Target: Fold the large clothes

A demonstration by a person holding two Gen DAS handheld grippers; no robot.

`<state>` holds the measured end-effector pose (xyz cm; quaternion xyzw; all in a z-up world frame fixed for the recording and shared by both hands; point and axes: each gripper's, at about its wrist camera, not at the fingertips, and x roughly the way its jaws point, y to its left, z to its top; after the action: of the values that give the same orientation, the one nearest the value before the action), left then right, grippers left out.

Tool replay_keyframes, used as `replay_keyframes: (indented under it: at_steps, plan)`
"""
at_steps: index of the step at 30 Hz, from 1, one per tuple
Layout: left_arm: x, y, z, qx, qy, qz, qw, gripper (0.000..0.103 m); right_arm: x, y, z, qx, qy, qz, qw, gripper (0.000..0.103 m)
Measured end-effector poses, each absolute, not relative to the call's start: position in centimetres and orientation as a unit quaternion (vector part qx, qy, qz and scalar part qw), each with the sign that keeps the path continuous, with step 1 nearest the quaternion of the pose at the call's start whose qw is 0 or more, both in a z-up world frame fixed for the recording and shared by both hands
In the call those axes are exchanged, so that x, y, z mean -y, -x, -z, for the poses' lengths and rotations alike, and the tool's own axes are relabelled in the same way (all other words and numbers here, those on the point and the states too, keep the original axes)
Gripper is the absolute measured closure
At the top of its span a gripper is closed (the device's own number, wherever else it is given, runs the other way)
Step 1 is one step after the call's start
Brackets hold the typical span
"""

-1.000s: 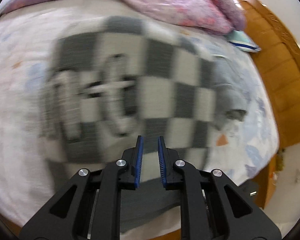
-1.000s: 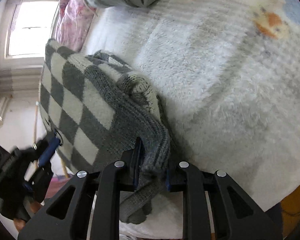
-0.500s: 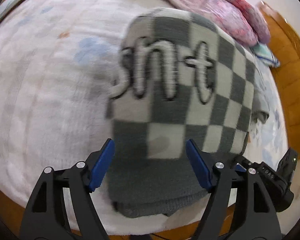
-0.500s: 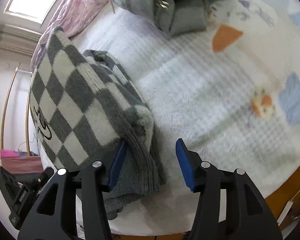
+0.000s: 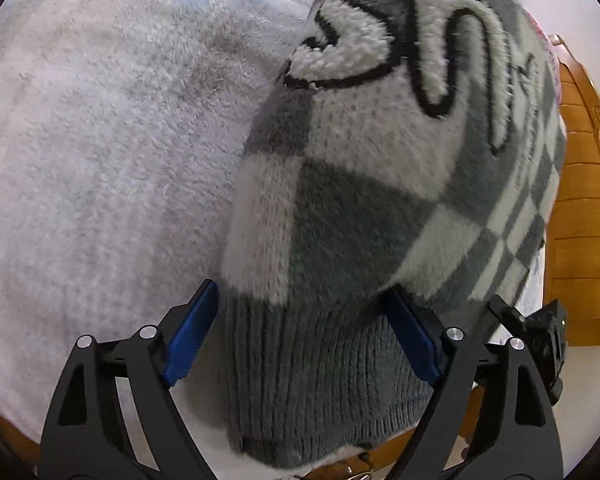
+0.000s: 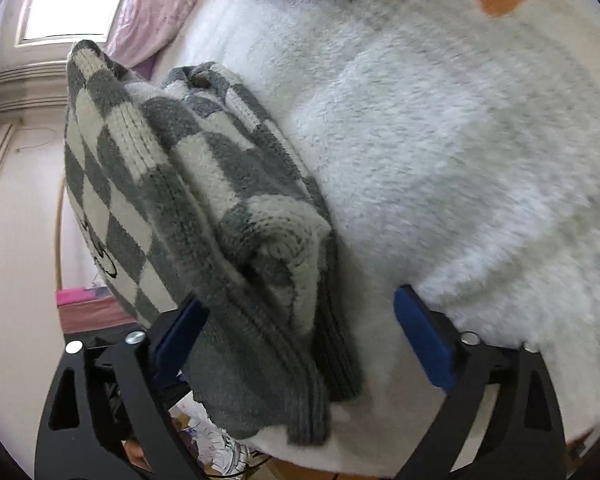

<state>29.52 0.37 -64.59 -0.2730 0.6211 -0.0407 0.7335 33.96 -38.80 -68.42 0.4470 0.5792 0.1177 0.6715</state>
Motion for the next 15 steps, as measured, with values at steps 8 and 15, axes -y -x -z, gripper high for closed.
replay_keyframes:
  at_steps: [8,15]
  plan:
    - [1.1,-30.5,65.2,-0.617,0.265,0.037,0.740,0.012,34.6,-37.3,69.0,-0.563,-0.439,-0.150,0.684,0.006]
    - [1.4,-31.5,65.0,-0.601,0.291,0.051,0.742,0.040,36.2,-36.9,69.7,-0.529,-0.500,-0.163,0.666,0.035]
